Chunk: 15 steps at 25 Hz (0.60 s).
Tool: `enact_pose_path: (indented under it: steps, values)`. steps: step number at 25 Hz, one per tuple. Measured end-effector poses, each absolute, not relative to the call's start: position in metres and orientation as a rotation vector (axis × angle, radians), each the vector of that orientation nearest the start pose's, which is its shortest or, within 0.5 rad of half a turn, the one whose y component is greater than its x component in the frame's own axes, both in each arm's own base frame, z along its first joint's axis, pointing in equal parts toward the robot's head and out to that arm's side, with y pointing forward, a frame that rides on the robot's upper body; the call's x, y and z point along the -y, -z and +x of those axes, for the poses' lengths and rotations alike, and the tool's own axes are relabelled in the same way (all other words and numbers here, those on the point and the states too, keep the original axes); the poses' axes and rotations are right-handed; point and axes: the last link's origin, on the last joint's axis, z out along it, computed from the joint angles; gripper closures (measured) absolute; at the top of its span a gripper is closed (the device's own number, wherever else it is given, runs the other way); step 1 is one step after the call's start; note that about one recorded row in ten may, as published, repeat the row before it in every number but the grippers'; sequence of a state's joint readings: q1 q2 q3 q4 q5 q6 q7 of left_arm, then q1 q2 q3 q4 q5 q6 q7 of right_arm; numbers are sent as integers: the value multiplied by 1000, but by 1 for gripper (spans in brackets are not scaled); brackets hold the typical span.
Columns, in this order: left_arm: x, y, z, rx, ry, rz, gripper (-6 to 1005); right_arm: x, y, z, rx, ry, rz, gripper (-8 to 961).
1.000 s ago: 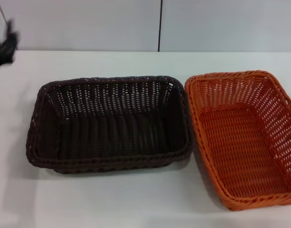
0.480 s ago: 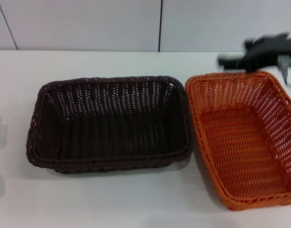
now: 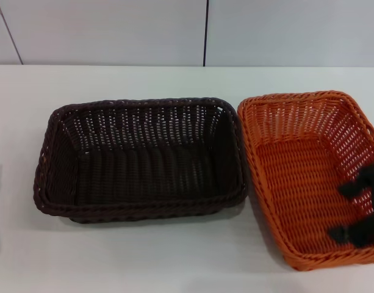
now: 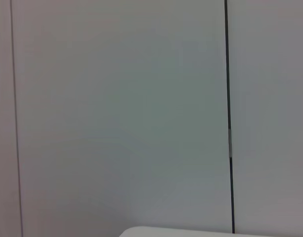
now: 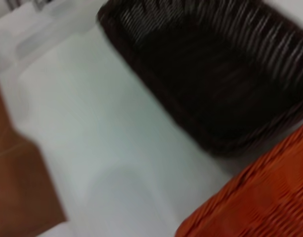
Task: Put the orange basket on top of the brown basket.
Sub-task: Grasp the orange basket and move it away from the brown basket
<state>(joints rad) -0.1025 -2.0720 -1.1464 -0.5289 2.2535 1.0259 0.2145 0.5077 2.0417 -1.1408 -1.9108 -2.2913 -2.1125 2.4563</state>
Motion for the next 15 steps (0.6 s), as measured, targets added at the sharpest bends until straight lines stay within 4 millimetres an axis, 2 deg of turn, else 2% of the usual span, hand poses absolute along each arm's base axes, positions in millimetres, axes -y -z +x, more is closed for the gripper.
enact_pose_path:
  steps: [4, 8, 15]
  values:
    - [-271, -18, -381, 657, 452, -1237, 290, -271, -89, 137, -665, 424, -2884, 186]
    - [-272, -18, -380, 659, 461, -1234, 290, -273, -82, 146, -682, 532, -2869, 187]
    - [-272, -17, -380, 677, 479, -1232, 290, -279, -71, 152, -688, 602, -2874, 187]
